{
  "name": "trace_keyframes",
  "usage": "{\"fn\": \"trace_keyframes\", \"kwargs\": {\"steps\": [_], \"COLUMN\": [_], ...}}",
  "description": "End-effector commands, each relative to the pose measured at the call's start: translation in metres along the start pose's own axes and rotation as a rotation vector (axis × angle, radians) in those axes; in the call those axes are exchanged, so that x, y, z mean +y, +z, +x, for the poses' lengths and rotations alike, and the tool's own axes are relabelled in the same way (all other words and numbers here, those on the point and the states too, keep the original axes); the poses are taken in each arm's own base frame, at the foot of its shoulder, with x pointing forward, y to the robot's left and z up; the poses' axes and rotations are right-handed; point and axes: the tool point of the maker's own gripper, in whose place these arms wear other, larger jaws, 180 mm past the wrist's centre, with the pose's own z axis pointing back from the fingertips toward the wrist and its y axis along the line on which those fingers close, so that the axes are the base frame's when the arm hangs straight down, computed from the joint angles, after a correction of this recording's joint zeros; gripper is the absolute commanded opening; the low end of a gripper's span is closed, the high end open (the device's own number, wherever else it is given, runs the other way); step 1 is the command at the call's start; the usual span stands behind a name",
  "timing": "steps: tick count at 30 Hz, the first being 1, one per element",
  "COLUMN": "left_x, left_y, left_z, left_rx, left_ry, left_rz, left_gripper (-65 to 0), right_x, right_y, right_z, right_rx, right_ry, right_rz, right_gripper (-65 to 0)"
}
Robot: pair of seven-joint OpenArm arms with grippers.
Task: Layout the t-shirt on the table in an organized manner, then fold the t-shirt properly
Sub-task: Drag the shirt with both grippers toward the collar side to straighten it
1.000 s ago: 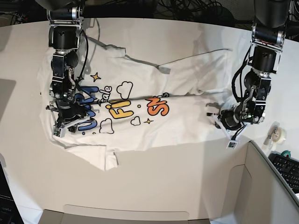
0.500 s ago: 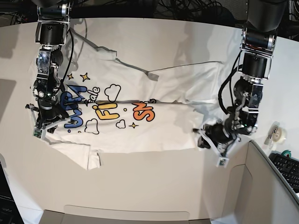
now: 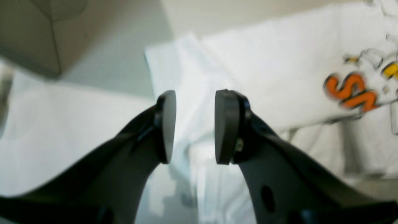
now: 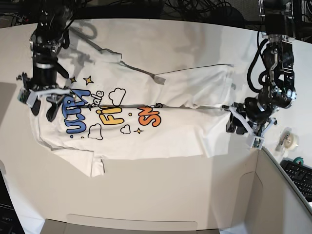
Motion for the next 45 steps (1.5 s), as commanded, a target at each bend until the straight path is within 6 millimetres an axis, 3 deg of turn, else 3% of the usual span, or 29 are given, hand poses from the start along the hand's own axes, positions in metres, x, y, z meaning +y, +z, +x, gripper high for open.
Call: {"fn": "trace_keyframes", "kwargs": {"steps": [1,6,11,15,21,25,30,36,42,45], "left_x": [-0.005,-0.016,-0.02,-0.021,-0.023,-0.023,-0.024,-0.025,-0.021,-0.023], "left_y": [0.008,0.016,0.017,0.017,0.019,0.018,0.018,0.018,0.022,0.027], "left_z": [0.012,-0.013,-0.031,-0.037,-0.047,-0.048,-0.048,-0.05,-0.066,-0.089], "left_rx": [-0.048,-0.008,0.031,0.023,0.029,0.032,0.033,0.038,0.085,0.141], "left_ry": [-0.024,-0.035,-0.027,-0.018,-0.007,-0.006,-0.007,-0.007,-0.017,-0.012], "left_rz": [-0.014,-0.033,-0.041,-0.043,-0.048,-0.047,-0.049,-0.052,-0.045,-0.048], "left_gripper": [-44.5,-44.5,-44.5,-44.5,-44.5,-44.5,-44.5,-44.5,-44.6,-45.3], "right_x": [-0.011,-0.062,-0.103,-0.115,-0.12,-0.114,-0.075,-0.03,-0.028,-0.033], "right_y": [0.009,0.053,0.098,0.117,0.122,0.106,0.092,0.089,0.087,0.083], "right_z": [0.0,-0.043,-0.063,-0.082,-0.124,-0.146,-0.173,-0.181,-0.18,-0.175], "right_rx": [-0.01,0.123,0.174,0.212,0.286,0.335,0.418,0.471,0.475,0.473], "right_ry": [-0.043,-0.359,-0.62,-0.656,-0.69,-0.703,-0.739,-0.753,-0.742,-0.708], "right_rz": [-0.018,-0.075,-0.162,-0.223,-0.225,-0.191,-0.093,0.029,0.043,0.056], "right_gripper": [-34.7,-34.7,-34.7,-34.5,-34.7,-34.7,-34.7,-34.7,-34.7,-35.9]}}
